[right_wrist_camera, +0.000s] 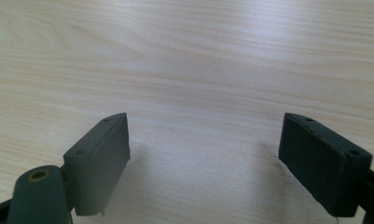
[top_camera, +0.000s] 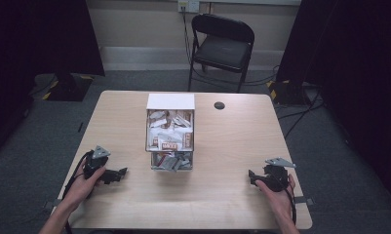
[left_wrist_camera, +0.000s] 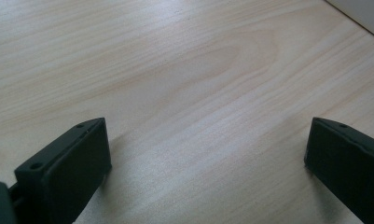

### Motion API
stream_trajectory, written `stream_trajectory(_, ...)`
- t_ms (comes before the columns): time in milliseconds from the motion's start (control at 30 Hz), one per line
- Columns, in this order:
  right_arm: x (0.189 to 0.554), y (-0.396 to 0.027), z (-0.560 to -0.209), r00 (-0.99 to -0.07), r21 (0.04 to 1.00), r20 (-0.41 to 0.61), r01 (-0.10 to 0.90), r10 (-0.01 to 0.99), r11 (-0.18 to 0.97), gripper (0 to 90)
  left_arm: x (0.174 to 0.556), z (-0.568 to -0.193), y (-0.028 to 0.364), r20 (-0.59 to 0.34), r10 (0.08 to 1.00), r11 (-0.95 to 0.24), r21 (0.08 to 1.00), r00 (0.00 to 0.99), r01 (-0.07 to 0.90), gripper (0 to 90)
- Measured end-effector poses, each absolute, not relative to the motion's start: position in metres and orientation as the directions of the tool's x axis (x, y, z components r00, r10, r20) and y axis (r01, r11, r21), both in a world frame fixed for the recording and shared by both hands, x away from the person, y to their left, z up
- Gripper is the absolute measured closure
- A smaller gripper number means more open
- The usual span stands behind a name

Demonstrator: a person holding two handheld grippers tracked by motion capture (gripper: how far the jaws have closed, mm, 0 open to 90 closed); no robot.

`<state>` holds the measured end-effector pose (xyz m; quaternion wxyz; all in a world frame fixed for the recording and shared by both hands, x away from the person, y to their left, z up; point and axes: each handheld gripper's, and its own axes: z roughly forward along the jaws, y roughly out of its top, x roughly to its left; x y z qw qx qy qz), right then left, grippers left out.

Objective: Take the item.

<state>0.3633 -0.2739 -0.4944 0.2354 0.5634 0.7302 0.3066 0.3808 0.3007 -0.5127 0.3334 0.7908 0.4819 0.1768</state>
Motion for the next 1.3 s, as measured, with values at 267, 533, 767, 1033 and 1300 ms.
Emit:
stream_trajectory(267, 0.361, -0.272, -0.486, -0.278, 0.726, 0.053, 0.670, 0.959, 0.154, 23.8, 0.381, -0.513, 0.301, -0.041, 0.881, -0.313, 0.697, 0.472, 0.644, 0.0)
stream_trajectory(533, 0.358, -0.263, -0.481, -0.325, 0.735, 0.088, 0.659, 0.942, 0.159, 29.0, 0.381, -0.513, 0.301, -0.040, 0.880, -0.314, 0.697, 0.473, 0.644, 0.0)
stream_trajectory(767, 0.354, -0.254, -0.473, -0.388, 0.745, 0.155, 0.650, 0.909, 0.151, 41.5, 0.381, -0.513, 0.301, -0.040, 0.881, -0.313, 0.698, 0.472, 0.645, 0.0)
stream_trajectory(1033, 0.350, -0.246, -0.462, -0.450, 0.759, 0.156, 0.624, 0.879, 0.185, 46.9, 0.381, -0.513, 0.301, -0.040, 0.881, -0.313, 0.698, 0.472, 0.644, 0.0)
stream_trajectory(1300, 0.347, -0.237, -0.455, -0.513, 0.757, 0.167, 0.614, 0.842, 0.223, 50.8, 0.381, -0.513, 0.301, -0.040, 0.881, -0.313, 0.697, 0.472, 0.645, 0.0)
